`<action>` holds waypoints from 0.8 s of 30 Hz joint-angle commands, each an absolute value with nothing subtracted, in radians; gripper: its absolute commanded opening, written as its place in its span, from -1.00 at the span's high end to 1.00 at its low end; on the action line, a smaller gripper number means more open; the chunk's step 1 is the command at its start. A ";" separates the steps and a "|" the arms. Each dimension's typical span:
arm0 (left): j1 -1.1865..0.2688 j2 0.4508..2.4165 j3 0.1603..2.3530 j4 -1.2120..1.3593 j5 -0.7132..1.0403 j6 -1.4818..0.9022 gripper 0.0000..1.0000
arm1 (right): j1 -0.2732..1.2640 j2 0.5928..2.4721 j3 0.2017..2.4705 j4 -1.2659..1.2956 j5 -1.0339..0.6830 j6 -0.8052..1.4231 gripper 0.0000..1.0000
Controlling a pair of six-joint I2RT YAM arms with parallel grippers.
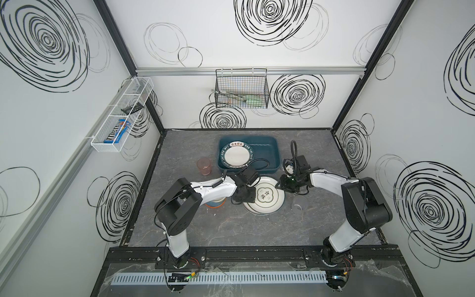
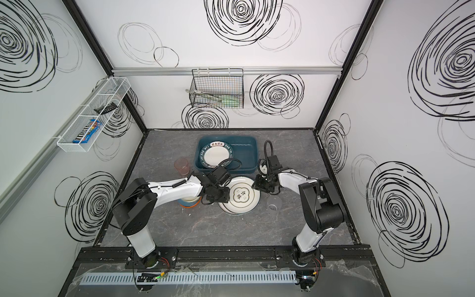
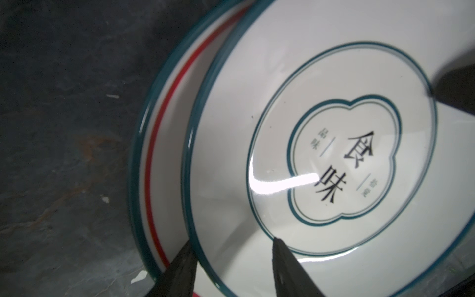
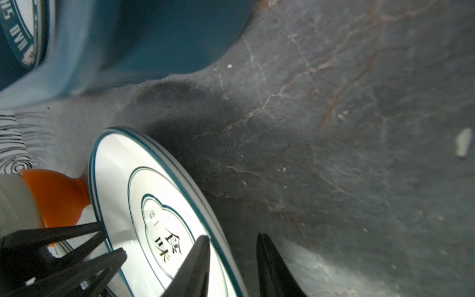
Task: Place the mixed dishes into the plastic bin
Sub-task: 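Lift the teal-rimmed plate with the right gripper while the left gripper releases it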
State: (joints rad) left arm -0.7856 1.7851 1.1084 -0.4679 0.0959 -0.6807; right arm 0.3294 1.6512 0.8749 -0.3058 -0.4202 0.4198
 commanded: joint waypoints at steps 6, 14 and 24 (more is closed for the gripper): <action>-0.790 1.773 1.110 -0.434 0.108 -0.676 -0.02 | 0.317 1.595 0.873 -0.349 -0.398 0.405 0.57; -0.783 1.738 1.087 -0.430 0.108 -0.686 -0.03 | 0.316 1.569 0.883 -0.368 -0.394 0.396 0.83; -0.760 1.627 1.089 -0.463 0.099 -0.690 -0.05 | 0.316 1.480 0.891 -0.365 -0.453 0.393 1.00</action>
State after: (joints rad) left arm -0.7757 1.6833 1.0874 -0.4671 0.1009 -0.6819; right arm 0.3206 1.5261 0.8757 -0.3389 -0.4503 0.3920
